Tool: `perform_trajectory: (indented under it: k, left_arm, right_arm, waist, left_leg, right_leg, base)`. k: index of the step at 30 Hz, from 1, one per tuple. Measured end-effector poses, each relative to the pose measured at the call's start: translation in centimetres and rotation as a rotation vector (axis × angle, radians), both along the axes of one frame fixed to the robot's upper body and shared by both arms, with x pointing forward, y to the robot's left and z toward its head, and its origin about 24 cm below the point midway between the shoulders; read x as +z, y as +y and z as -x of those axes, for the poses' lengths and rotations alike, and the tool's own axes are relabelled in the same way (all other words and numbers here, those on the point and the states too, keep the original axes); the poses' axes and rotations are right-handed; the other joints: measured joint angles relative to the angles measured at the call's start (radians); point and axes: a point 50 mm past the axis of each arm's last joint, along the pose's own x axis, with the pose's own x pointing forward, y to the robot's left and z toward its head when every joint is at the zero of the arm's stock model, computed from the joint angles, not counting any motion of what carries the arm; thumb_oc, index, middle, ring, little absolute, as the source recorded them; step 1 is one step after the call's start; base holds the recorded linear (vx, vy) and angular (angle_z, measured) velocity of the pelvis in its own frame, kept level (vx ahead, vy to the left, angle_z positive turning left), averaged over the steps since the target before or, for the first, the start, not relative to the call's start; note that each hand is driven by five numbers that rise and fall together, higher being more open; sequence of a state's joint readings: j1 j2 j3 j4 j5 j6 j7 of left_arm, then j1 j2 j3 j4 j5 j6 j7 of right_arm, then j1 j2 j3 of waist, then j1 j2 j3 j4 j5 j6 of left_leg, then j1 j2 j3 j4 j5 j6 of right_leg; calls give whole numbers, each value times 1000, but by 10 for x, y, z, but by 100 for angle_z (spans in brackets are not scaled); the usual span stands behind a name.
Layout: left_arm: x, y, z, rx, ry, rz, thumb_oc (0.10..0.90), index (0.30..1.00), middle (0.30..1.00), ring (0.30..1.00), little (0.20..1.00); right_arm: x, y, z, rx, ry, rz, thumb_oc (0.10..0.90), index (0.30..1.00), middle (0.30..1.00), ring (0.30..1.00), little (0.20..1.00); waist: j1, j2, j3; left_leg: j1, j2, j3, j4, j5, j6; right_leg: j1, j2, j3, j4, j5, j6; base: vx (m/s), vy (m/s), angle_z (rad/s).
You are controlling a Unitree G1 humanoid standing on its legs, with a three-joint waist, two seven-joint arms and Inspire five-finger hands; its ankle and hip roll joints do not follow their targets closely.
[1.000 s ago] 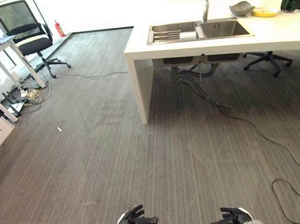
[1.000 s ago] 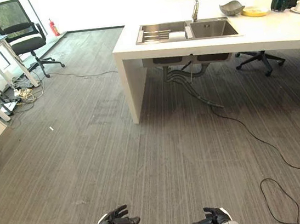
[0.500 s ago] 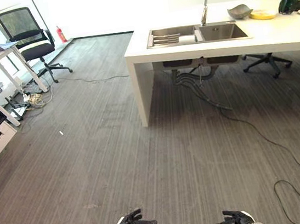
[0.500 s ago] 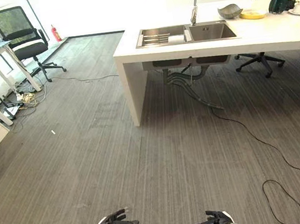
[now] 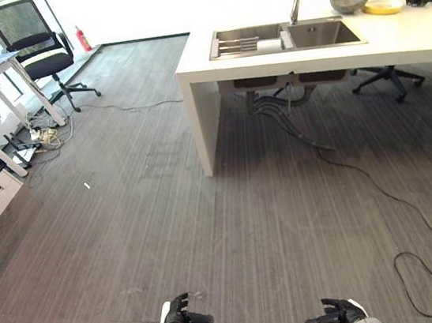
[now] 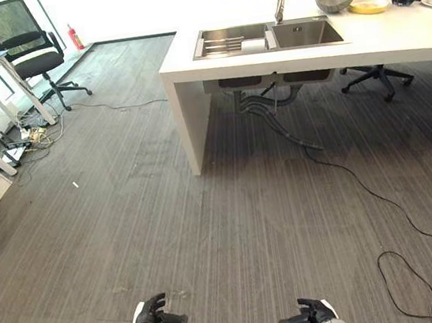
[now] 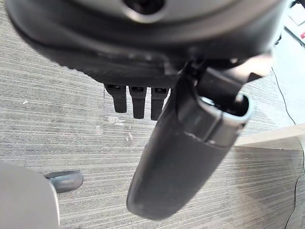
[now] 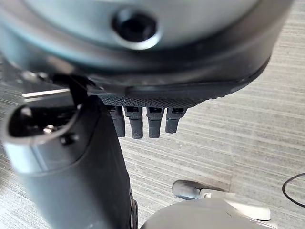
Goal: Place the dishes in the dishwasher.
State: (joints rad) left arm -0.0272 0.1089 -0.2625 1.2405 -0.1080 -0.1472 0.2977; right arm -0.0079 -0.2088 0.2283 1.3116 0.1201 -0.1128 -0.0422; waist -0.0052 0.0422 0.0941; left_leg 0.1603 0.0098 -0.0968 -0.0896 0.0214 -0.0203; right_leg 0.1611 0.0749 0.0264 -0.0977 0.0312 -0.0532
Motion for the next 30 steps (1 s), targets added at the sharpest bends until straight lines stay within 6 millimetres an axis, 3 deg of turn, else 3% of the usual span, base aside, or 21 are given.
perform_trajectory:
  k: [7, 14, 15, 16, 17, 18, 19, 20, 21, 22, 24, 25, 26, 28, 30]
  left_arm:
    - [-1, 2, 2, 31, 7, 31, 800, 900, 900, 900, 900]
    - [-7, 15, 16, 359, 91, 147, 800, 900, 900, 900, 900]
    - [-7, 19, 18, 388, 93, 150, 800, 900, 900, 900, 900]
    - [-5, 27, 14, 408, 74, 153, 800, 900, 900, 900, 900]
    - [-1, 37, 5, 464, 41, 154, 800, 900, 900, 900, 900]
    - [-1, 37, 5, 464, 41, 154, 800, 900, 900, 900, 900]
    - [3, 48, -4, 497, 25, 139, 800, 900, 900, 900, 900]
    - [5, 52, -5, 493, 23, 126, 800, 900, 900, 900, 900]
    - [4, 54, -3, 494, 30, 122, 800, 900, 900, 900, 900]
    - [4, 53, -1, 492, 36, 126, 800, 900, 900, 900, 900]
    - [-4, 44, 25, 483, 104, 141, 800, 900, 900, 900, 900]
    - [-7, 38, 33, 507, 128, 160, 800, 900, 900, 900, 900]
    - [-11, 33, 47, 547, 175, 176, 800, 900, 900, 900, 900]
    - [-15, 28, 75, 598, 257, 189, 800, 900, 900, 900, 900]
    - [-16, 26, 102, 645, 329, 183, 800, 900, 900, 900, 900]
  right_arm:
    - [0, -1, 0, -2, -1, 7, 800, 900, 900, 900, 900]
    - [0, -1, -1, 3, -7, 4, 800, 900, 900, 900, 900]
    - [1, 1, -3, 6, -14, 2, 800, 900, 900, 900, 900]
    - [3, 5, -13, 21, -47, -15, 800, 900, 900, 900, 900]
    - [3, 11, -20, 45, -66, -29, 800, 900, 900, 900, 900]
    - [3, 11, -20, 45, -66, -29, 800, 900, 900, 900, 900]
    - [4, 17, -27, 71, -76, -36, 800, 900, 900, 900, 900]
    - [4, 18, -27, 83, -67, -32, 800, 900, 900, 900, 900]
    - [4, 15, -29, 88, -57, -17, 800, 900, 900, 900, 900]
    - [5, 11, -31, 88, -57, -5, 800, 900, 900, 900, 900]
    - [7, 0, -31, 88, -53, 23, 800, 900, 900, 900, 900]
    - [8, -4, -31, 92, -48, 36, 800, 900, 900, 900, 900]
    - [6, -5, -25, 92, -29, 37, 800, 900, 900, 900, 900]
    - [2, -3, -12, 112, 9, 33, 800, 900, 900, 900, 900]
    - [0, 0, -4, 99, 33, 22, 800, 900, 900, 900, 900]
  waist:
    - [-1, 5, 9]
    - [-3, 0, 14]
    - [2, -10, 23]
    - [3, -43, 38]
    - [4, -84, 66]
    - [4, -84, 66]
    - [26, -118, 89]
    - [39, -121, 101]
    - [56, -115, 120]
    - [59, -107, 127]
    - [89, -43, 128]
    - [117, -6, 151]
    - [147, -5, 160]
    - [181, -35, 141]
    - [193, -68, 102]
  left_leg:
    - [-3, 1, -3, 0, 2, -3]
    - [-30, 0, -22, 31, -1, -19]
    - [-62, -7, -23, 86, 0, -36]
    - [-156, -37, -16, 230, -6, -61]
    - [-278, -67, 17, 423, 25, -131]
    - [-278, -67, 17, 423, 25, -131]
    - [-405, -84, 55, 618, 81, -177]
    - [-452, -74, 72, 676, 80, -169]
    - [-529, -29, 177, 559, 92, -139]
    - [-557, -8, 223, 430, 109, -128]
    - [-577, 63, 228, -11, 166, -129]
    - [-615, 125, 248, -20, 147, -112]
    - [-626, 150, 243, -16, 148, -110]
    - [-649, 144, 200, 37, 148, -108]
    - [-595, 120, 197, 133, 165, -77]
  right_leg:
    - [0, 1, -3, -1, -1, -1]
    - [-10, 5, -7, 5, -14, -19]
    - [-13, 7, -10, 12, -19, -27]
    - [-61, -13, -1, 61, -37, -53]
    - [-85, -45, -7, 89, -52, -74]
    - [-85, -45, -7, 89, -52, -74]
    - [-74, -61, 2, 89, -56, -84]
    - [-59, -60, 7, 79, -54, -98]
    - [-34, -52, -2, 54, -53, -105]
    - [-35, -43, -2, 50, -54, -108]
    - [-5, 10, 12, 15, -58, -101]
    - [22, 38, 23, 18, -63, -103]
    - [42, 40, 40, 22, -71, -113]
    - [52, 19, 68, 63, -124, -103]
    - [82, 6, 120, 90, -166, -70]
  base:
    - [15, -14, 0]
    - [53, -71, 10]
    - [39, -185, 16]
    - [113, -167, 26]
    - [87, -100, 21]
    - [133, -66, 18]
    - [200, -8, -4]
    - [337, 25, 5]
    - [579, 169, -1]
    - [616, 234, 6]
    - [514, 216, -37]
    - [420, 163, -78]
    - [432, 185, -82]
    - [511, 220, -51]
    - [398, 184, -32]
